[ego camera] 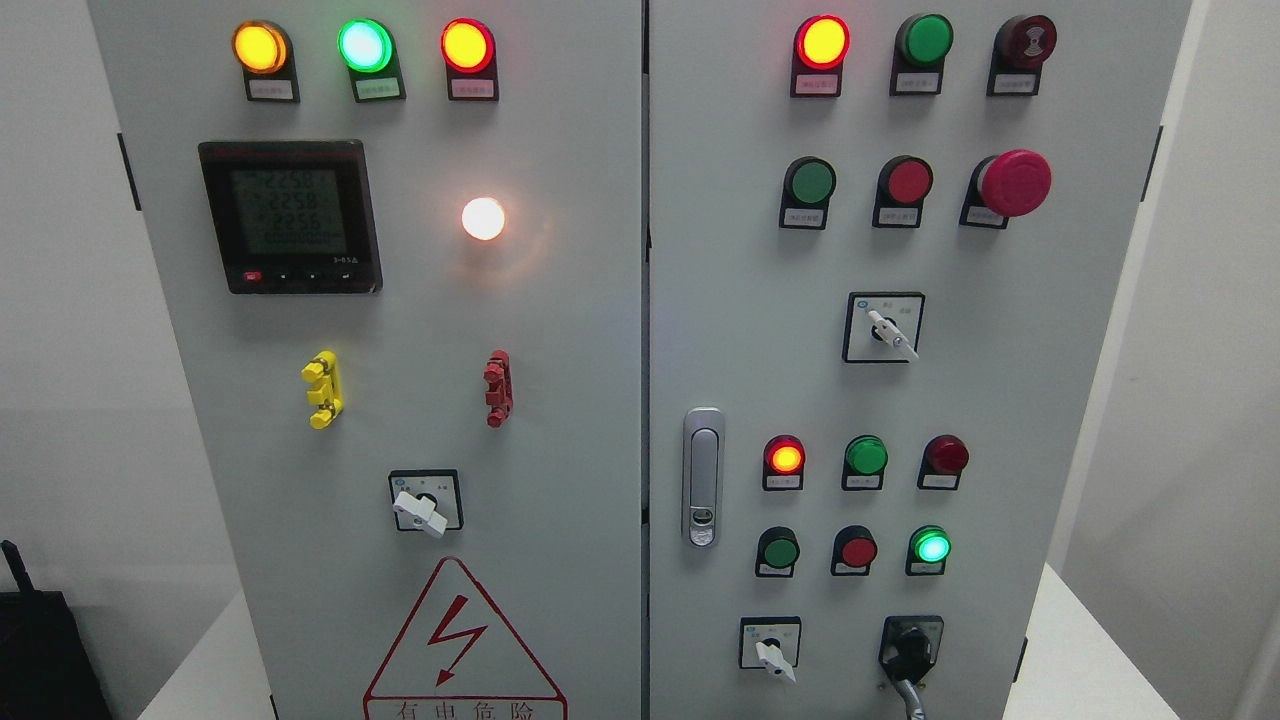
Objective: Trip black knob to open circuit
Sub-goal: 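Twist the black knob with the right hand to switch it, then release the knob and lower the right hand away from the cabinet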
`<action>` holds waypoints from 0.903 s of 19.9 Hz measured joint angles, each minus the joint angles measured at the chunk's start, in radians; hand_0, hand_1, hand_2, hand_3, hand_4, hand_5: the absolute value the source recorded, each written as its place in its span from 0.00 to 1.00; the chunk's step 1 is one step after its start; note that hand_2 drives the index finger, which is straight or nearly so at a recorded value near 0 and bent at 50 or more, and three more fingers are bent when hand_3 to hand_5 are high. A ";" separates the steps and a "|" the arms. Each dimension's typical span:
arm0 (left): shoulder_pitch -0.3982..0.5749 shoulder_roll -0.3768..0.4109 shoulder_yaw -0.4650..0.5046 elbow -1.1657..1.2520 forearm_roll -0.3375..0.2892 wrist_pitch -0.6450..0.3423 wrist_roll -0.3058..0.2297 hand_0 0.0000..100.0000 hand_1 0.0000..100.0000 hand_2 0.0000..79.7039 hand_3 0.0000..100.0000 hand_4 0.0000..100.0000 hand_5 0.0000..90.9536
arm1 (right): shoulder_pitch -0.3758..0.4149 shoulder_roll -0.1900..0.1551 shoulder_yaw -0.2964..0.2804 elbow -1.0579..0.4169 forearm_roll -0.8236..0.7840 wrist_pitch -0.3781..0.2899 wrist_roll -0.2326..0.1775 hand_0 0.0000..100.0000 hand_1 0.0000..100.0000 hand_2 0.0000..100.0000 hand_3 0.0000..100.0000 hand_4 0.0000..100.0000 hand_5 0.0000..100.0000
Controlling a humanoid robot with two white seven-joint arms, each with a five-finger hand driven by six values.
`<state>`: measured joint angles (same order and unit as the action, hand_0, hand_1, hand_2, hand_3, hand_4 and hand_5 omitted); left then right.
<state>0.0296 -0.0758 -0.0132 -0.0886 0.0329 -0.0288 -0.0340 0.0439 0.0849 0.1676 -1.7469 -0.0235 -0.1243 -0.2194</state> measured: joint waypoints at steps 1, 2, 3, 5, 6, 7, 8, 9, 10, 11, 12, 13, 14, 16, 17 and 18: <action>0.000 0.000 0.000 0.000 0.000 0.000 0.000 0.12 0.39 0.00 0.00 0.00 0.00 | 0.000 0.000 0.000 0.000 0.000 0.000 0.000 0.92 0.95 0.00 1.00 1.00 0.93; 0.000 0.000 0.000 0.000 0.000 0.000 0.000 0.12 0.39 0.00 0.00 0.00 0.00 | 0.000 0.000 0.000 0.000 0.000 0.001 0.000 0.93 0.95 0.00 1.00 1.00 0.93; 0.000 0.000 0.000 0.000 0.000 0.000 0.000 0.12 0.39 0.00 0.00 0.00 0.00 | 0.000 0.000 0.000 0.000 0.000 0.001 0.000 0.93 0.95 0.00 1.00 1.00 0.93; 0.000 0.000 0.000 0.000 0.000 0.000 0.000 0.12 0.39 0.00 0.00 0.00 0.00 | 0.000 0.000 0.000 0.000 0.000 0.001 0.000 0.93 0.96 0.00 1.00 1.00 0.93; 0.000 0.000 0.000 0.000 0.000 0.000 0.000 0.12 0.39 0.00 0.00 0.00 0.00 | 0.000 0.000 0.000 0.000 0.000 0.001 0.000 0.93 0.96 0.00 1.00 1.00 0.93; 0.000 0.000 0.000 0.000 0.000 0.000 0.000 0.12 0.39 0.00 0.00 0.00 0.00 | 0.000 0.000 0.000 0.000 -0.001 0.001 -0.001 0.93 0.96 0.00 1.00 1.00 0.93; 0.000 0.000 0.000 0.000 0.000 0.000 0.000 0.12 0.39 0.00 0.00 0.00 0.00 | 0.000 0.000 0.000 0.000 -0.001 0.001 -0.001 0.93 0.96 0.00 1.00 1.00 0.93; 0.000 0.000 0.000 0.000 0.000 0.000 0.000 0.12 0.39 0.00 0.00 0.00 0.00 | 0.000 0.000 0.000 0.000 -0.001 0.001 -0.001 0.93 0.96 0.00 1.00 1.00 0.93; 0.000 0.000 0.000 0.000 0.000 0.000 0.000 0.12 0.39 0.00 0.00 0.00 0.00 | 0.000 0.000 0.000 0.000 -0.001 0.001 -0.001 0.93 0.96 0.00 1.00 1.00 0.93; 0.000 0.000 0.000 0.000 0.000 0.000 0.000 0.12 0.39 0.00 0.00 0.00 0.00 | 0.000 0.000 -0.001 0.000 -0.001 0.001 -0.001 0.93 0.96 0.00 1.00 1.00 0.93; 0.000 0.000 0.000 0.000 0.000 0.000 0.000 0.12 0.39 0.00 0.00 0.00 0.00 | 0.000 0.000 -0.001 0.000 -0.001 0.001 -0.001 0.93 0.96 0.00 1.00 1.00 0.93; 0.000 0.000 0.000 0.000 0.000 0.000 0.000 0.12 0.39 0.00 0.00 0.00 0.00 | 0.000 0.000 -0.002 0.000 -0.001 0.001 -0.001 0.93 0.97 0.00 1.00 1.00 0.93; 0.000 0.000 0.000 0.000 0.000 0.000 0.000 0.12 0.39 0.00 0.00 0.00 0.00 | 0.000 0.000 -0.002 0.000 -0.001 0.001 -0.001 0.94 0.97 0.00 1.00 1.00 0.93; 0.000 0.000 0.000 0.000 0.000 0.000 0.000 0.12 0.39 0.00 0.00 0.00 0.00 | -0.001 0.000 -0.004 0.000 -0.002 0.001 -0.001 0.94 0.97 0.00 1.00 1.00 0.93; 0.000 0.000 0.000 0.000 0.000 0.000 0.000 0.12 0.39 0.00 0.00 0.00 0.00 | -0.001 0.000 -0.006 0.000 -0.003 0.001 -0.001 0.94 0.97 0.00 1.00 1.00 0.93; 0.000 0.000 0.000 0.000 0.000 0.000 0.000 0.12 0.39 0.00 0.00 0.00 0.00 | -0.001 0.000 -0.009 0.000 -0.003 0.001 -0.002 0.94 0.97 0.00 1.00 1.00 0.93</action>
<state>0.0296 -0.0758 -0.0132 -0.0887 0.0329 -0.0288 -0.0340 0.0425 0.0850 0.1581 -1.7468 -0.0261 -0.1234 -0.2216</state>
